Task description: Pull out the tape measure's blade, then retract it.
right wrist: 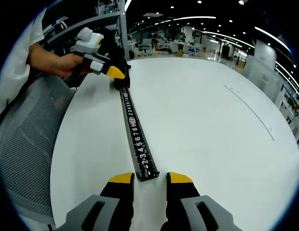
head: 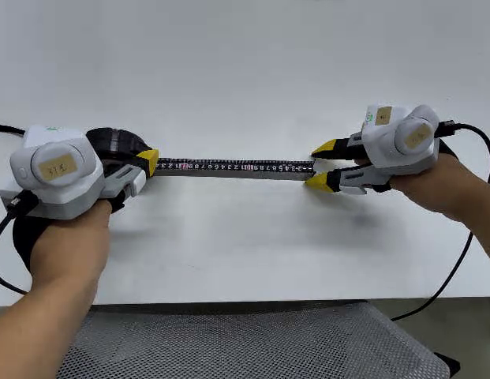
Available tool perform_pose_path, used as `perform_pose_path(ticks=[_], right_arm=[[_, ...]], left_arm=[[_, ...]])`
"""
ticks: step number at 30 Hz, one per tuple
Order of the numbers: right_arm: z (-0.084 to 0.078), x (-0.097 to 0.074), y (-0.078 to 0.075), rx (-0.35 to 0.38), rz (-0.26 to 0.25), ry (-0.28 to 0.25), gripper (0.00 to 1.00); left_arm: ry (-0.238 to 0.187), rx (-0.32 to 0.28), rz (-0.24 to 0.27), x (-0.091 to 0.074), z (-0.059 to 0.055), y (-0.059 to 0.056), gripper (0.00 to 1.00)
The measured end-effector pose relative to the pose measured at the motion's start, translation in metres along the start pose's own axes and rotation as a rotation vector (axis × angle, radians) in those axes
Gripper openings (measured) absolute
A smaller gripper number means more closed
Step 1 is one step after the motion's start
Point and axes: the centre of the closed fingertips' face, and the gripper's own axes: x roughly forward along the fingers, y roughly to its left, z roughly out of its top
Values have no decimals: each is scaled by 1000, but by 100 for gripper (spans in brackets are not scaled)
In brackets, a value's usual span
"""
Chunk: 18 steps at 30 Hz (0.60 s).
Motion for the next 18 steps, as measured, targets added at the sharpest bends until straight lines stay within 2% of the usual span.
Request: perform_pose_path(ticks=[10, 12, 18], right_arm=[[2, 0, 0, -24, 20, -2, 17], [2, 0, 0, -48, 26, 3, 14], [4, 2, -1, -56, 19, -2, 12]], left_arm=[[3, 1, -4, 0, -1, 0, 60], [4, 2, -4, 0, -1, 0, 60], [3, 0, -2, -1, -1, 0, 61]])
